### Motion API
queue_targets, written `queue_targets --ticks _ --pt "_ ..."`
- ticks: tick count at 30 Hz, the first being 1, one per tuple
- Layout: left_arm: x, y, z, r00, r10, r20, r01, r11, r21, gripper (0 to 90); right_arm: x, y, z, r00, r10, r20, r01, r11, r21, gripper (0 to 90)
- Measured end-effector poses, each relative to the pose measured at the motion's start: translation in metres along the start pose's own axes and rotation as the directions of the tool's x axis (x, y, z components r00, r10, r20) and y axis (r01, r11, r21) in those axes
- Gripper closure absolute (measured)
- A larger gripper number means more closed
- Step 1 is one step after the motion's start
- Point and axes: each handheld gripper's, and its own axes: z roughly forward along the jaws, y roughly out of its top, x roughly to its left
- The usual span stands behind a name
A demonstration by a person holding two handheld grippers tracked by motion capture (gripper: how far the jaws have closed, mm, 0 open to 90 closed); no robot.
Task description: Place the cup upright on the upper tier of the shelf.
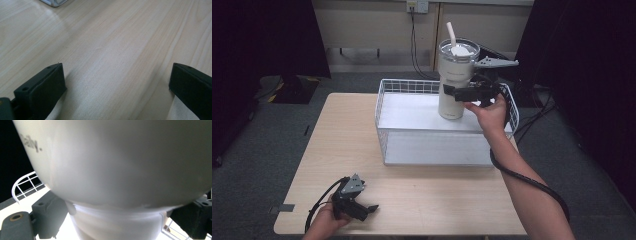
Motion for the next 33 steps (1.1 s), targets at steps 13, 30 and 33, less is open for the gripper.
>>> queue_targets --ticks 13,30,33 --pt "0.0 0.0 0.0 1.0 0.0 0.0 0.0 1.0 0.0 0.0 0.0006 -0.0019 -0.0005 0.9998 -0.02 -0.006 0.02 1.0 -0.005 9.7" --pt "0.0 0.0 0.0 1.0 0.0 0.0 0.0 1.0 0.0 0.0 0.0 -0.0054 -0.0047 0.9994 -0.03 -0.016 0.03 1.0 -0.005 9.5" --pt "0.0 0.0 0.0 1.0 0.0 0.0 0.0 1.0 0.0 0.0 0.0005 -0.0063 -0.0056 0.9992 -0.035 -0.017 0.035 0.999 -0.007 9.5"
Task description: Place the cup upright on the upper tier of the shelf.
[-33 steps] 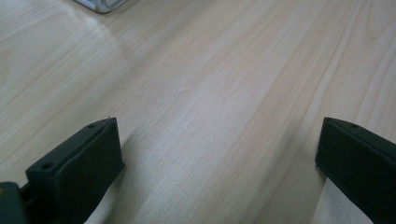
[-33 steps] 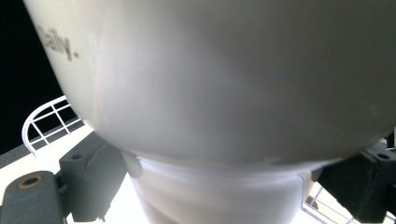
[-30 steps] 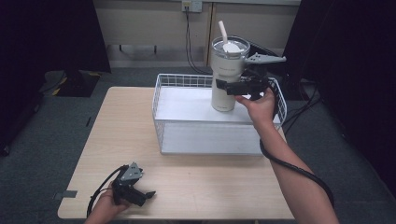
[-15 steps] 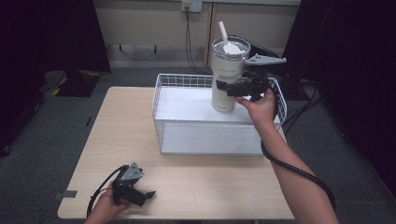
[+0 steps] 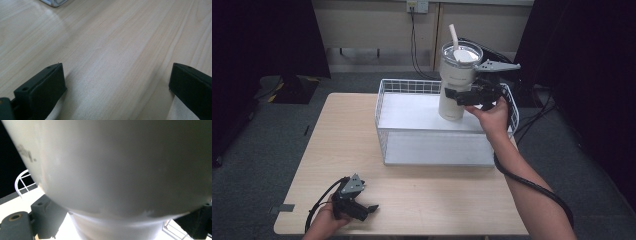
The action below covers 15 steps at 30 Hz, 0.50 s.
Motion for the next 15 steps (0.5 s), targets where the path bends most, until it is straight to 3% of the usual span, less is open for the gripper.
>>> queue_targets --ticks 15 --pt "0.0 0.0 0.0 1.0 0.0 -0.001 0.0 1.0 0.0 0.0 0.0001 -0.0008 -0.0003 1.0 -0.007 0.001 0.007 1.0 0.0 9.4"
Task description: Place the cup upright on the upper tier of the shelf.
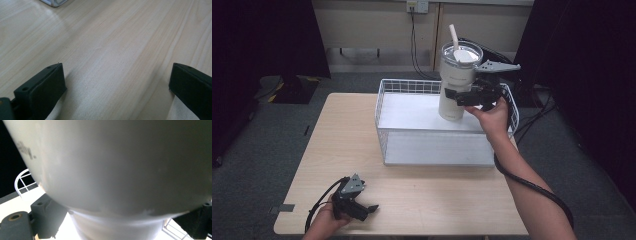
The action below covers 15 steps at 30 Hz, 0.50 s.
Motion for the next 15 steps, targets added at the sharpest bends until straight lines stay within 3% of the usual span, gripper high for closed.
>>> queue_targets --ticks 15 --pt "0.0 0.0 0.0 1.0 0.0 0.0 0.0 1.0 0.0 0.0 0.0029 -0.0014 -0.0011 0.9997 0.009 0.022 -0.009 1.0 -0.001 9.1"
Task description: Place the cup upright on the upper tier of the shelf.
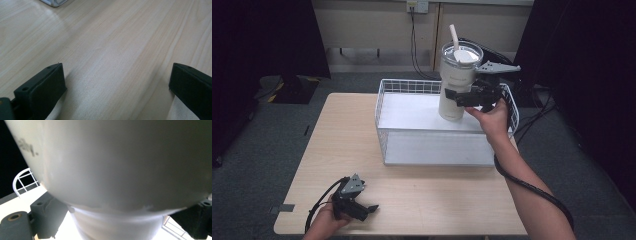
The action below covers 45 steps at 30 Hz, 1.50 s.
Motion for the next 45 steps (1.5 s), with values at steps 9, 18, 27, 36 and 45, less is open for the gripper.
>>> queue_targets --ticks 9,18,27,36,45 --pt "0.0 0.0 0.0 1.0 -0.001 -0.001 0.001 1.0 0.0 0.0 0.001 -0.003 -0.001 0.9999 0.001 0.017 0.0 1.0 -0.019 8.8" --pt "-0.001 0.0 0.0 1.0 -0.002 -0.009 0.002 1.0 -0.004 0.0 0.003 -0.005 -0.003 0.9994 -0.022 0.027 0.022 1.0 -0.001 8.8" --pt "-0.001 0.0 0.0 0.9999 -0.002 -0.011 0.002 1.0 -0.003 0.0 0.001 -0.009 -0.015 0.9991 -0.03 0.032 0.03 1.0 -0.002 9.0" --pt "-0.001 0.0 0.0 0.9999 -0.001 -0.011 0.001 1.0 -0.003 0.0 0.004 -0.017 -0.033 0.9992 -0.036 0.018 0.035 0.999 0.01 8.9" --pt "-0.001 0.0 0.0 0.9999 -0.002 -0.01 0.002 1.0 -0.003 0.0 0.01 -0.026 -0.052 0.9983 -0.057 -0.015 0.058 0.998 0.024 8.9"
